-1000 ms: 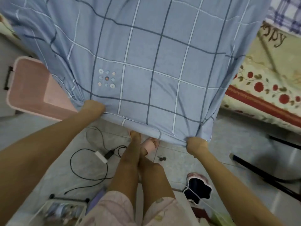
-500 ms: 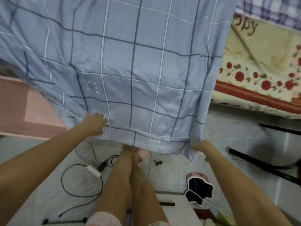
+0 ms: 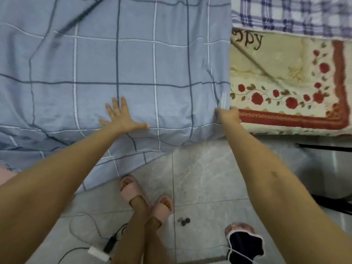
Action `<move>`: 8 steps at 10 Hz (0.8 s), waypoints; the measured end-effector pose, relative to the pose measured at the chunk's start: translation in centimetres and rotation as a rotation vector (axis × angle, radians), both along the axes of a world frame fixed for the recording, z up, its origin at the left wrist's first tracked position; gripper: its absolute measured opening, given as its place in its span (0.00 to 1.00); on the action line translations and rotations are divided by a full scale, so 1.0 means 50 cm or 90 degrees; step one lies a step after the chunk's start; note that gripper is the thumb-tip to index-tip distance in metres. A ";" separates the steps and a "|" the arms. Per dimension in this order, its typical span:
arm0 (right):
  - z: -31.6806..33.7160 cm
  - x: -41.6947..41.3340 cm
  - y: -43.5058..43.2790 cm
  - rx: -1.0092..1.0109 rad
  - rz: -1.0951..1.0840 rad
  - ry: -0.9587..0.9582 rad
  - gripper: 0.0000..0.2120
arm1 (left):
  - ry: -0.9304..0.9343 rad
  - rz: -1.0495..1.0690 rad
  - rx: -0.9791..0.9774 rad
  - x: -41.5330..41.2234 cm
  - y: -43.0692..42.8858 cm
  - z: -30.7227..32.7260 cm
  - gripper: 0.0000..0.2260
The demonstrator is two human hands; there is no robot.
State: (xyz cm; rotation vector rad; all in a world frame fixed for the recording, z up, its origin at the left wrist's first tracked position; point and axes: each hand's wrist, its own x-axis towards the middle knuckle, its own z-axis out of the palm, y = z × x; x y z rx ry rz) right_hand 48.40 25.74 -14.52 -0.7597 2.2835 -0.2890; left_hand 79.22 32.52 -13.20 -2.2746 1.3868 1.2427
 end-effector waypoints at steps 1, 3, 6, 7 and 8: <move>0.000 -0.053 -0.025 -0.058 0.018 -0.026 0.13 | -0.029 0.038 0.048 -0.028 -0.031 -0.020 0.67; 0.005 -0.182 -0.022 -0.113 -0.083 0.036 0.08 | -0.045 -0.026 0.149 -0.018 -0.075 -0.045 0.78; -0.060 0.004 0.026 -0.299 0.937 0.291 0.25 | -0.072 -0.028 0.201 -0.022 -0.094 -0.057 0.80; -0.080 -0.056 -0.001 -0.082 1.099 0.314 0.32 | -0.089 -0.020 0.190 -0.028 -0.092 -0.060 0.78; -0.060 -0.175 -0.027 0.173 0.583 0.266 0.39 | -0.091 -0.036 0.188 -0.022 -0.095 -0.067 0.79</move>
